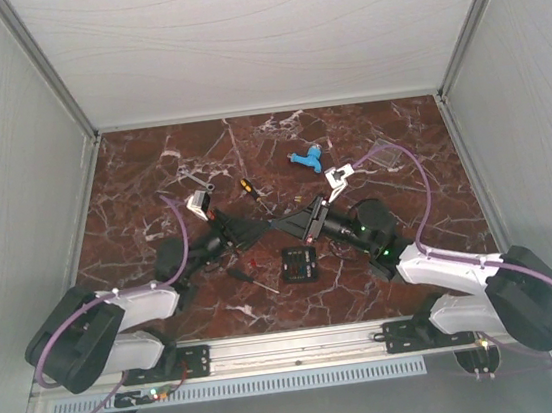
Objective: Snap on the fuse box
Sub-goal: Pick up the fuse from the center of the board.
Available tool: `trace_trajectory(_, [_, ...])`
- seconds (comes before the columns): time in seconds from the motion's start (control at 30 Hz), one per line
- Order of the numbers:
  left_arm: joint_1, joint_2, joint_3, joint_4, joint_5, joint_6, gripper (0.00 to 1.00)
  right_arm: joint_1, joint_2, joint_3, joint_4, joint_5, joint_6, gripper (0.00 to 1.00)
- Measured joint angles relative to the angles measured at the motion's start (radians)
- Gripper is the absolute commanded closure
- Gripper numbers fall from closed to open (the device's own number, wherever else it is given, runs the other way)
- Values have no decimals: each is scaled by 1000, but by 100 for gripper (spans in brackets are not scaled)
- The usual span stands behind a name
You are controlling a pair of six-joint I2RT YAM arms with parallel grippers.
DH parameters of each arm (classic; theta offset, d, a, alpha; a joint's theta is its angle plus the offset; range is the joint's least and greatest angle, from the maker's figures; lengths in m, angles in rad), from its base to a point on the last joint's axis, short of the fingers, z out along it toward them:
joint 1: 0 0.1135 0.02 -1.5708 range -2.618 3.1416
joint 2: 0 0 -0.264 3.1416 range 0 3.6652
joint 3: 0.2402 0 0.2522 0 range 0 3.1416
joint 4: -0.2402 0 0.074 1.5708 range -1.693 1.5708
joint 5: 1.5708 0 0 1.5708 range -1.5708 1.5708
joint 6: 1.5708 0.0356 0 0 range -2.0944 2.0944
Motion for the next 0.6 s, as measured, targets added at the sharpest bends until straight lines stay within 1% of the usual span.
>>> trace_trajectory(0.07, [-3, 2, 0, 6, 0, -4, 100, 0, 2, 0, 13, -8, 7, 82])
trace_trajectory(0.43, [-6, 6, -10, 33, -7, -17, 100, -1, 4, 0, 34, -26, 24, 100])
trace_trajectory(0.6, [-7, 6, -31, 40, -14, -12, 85, -12, -2, 2, -2, -46, 13, 100])
